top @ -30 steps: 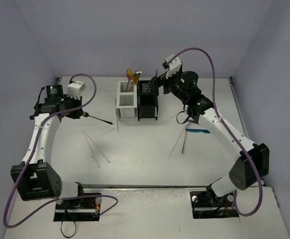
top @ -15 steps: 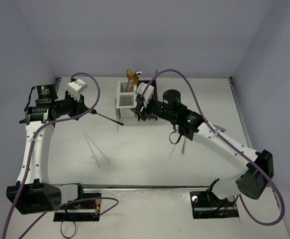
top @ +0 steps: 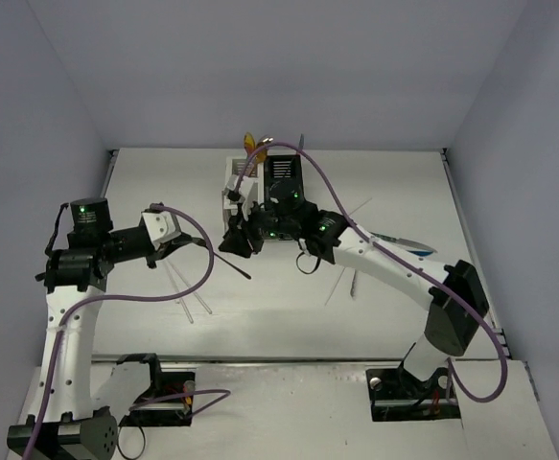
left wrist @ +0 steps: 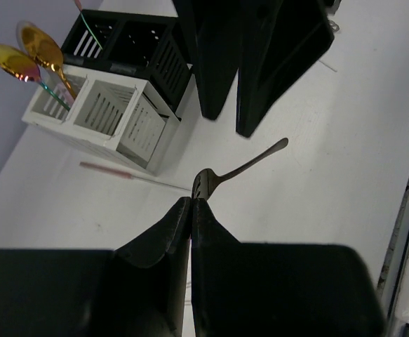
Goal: Sort the eating utensils into containers
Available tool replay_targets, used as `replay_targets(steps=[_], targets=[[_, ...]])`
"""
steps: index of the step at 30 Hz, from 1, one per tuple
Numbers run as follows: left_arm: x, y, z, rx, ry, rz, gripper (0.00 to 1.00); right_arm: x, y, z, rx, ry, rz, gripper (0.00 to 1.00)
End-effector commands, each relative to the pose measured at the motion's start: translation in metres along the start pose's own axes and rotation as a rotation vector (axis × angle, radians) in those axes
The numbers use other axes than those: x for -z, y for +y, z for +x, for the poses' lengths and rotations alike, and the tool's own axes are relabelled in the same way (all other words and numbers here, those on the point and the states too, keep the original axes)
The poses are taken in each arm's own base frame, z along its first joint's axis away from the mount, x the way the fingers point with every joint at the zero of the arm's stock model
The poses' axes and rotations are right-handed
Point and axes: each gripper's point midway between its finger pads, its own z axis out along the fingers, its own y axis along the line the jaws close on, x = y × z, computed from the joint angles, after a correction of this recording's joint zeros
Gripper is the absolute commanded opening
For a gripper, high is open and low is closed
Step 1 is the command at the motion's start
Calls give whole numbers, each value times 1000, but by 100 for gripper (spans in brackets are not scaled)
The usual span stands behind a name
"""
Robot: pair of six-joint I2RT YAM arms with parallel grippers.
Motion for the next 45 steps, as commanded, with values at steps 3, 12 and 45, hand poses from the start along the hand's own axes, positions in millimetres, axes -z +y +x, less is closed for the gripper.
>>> replay_targets(steps=[3,12,45], targets=[[-6,6,-26,-186,-91,49,0,-2,49,-24,-85,-32,-173,35],[-20,-12,-29,-260,-87,118,0,-8,50,-31,-33,-36,-177,35],[-24,-21,-39,-204,-127,172,0,-12,11,-26,118,5,-94,41]])
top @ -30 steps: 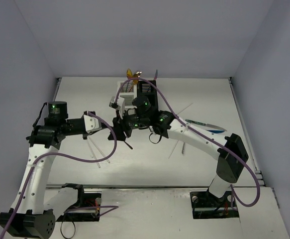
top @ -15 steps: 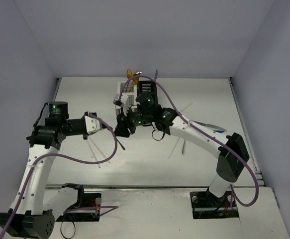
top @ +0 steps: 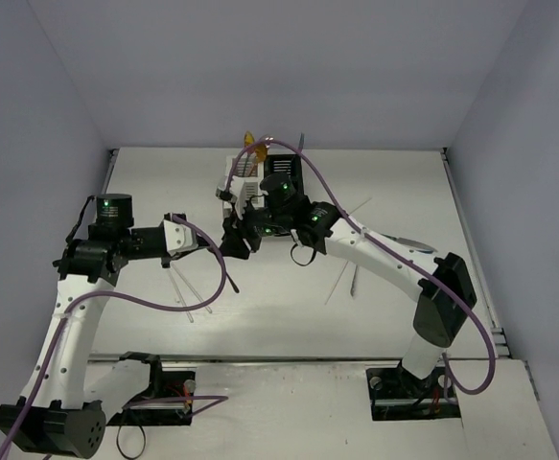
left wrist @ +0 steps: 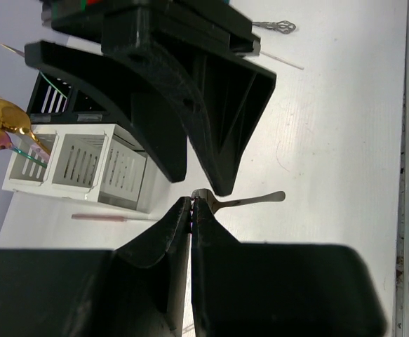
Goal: Sort the eating utensils into containers
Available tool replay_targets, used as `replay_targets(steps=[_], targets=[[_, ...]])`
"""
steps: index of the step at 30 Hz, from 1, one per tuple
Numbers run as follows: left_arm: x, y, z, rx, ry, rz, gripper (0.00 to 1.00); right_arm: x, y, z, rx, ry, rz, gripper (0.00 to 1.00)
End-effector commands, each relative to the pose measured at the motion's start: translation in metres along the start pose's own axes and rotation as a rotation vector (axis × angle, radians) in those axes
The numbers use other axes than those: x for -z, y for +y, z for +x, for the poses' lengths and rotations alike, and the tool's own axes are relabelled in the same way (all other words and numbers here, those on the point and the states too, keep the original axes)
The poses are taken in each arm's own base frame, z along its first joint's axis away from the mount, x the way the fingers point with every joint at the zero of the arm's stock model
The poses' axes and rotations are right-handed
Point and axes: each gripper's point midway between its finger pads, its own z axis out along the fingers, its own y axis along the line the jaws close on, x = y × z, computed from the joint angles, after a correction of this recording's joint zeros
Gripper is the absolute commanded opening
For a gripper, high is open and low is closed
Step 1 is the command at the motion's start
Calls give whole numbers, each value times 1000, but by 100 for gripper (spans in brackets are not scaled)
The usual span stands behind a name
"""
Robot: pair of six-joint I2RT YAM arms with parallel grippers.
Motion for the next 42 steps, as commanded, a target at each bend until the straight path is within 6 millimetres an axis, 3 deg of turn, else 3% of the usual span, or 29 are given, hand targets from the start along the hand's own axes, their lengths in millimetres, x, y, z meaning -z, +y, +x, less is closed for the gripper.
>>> replay_targets(steps=[1,9,15,21,22,23,25,26,27,29,32,35,38,42], targets=[[3,5,-31,-59,-87,6,0,-6,5,-34,111,-77,-22,42],[2,3,-34,-47,-104,18,0,-21,0,-44,154,-88,-38,39],[2,2,-31,-47,-98,20,0,-22,10,-48,189,-98,-79,3],[0,4,-23,-50,-74,13,1,-10,20,-51,209,-109,-86,0],[1,5,-21,-47,-65,8,8,-8,21,-49,209,-107,-83,0],[1,6,-20,-44,-58,3,22,-6,21,-45,207,-101,-78,0],[3,10,-20,-29,-38,-17,72,1,23,-43,211,-103,-67,0],[5,12,-20,-24,-28,-30,88,4,22,-39,205,-97,-58,0],[7,15,-20,-27,-21,-45,93,8,20,-36,198,-94,-49,0],[13,23,-26,-26,-24,-95,93,17,16,-33,179,-94,-26,0],[24,46,-32,26,-51,-224,93,31,2,-28,137,-97,21,0],[41,77,-37,131,-86,-426,93,52,-27,-35,93,-124,113,0],[58,100,-28,240,-48,-608,93,86,-76,-61,55,-199,259,0],[71,114,-10,421,17,-739,93,142,-139,-114,36,-365,461,0]])
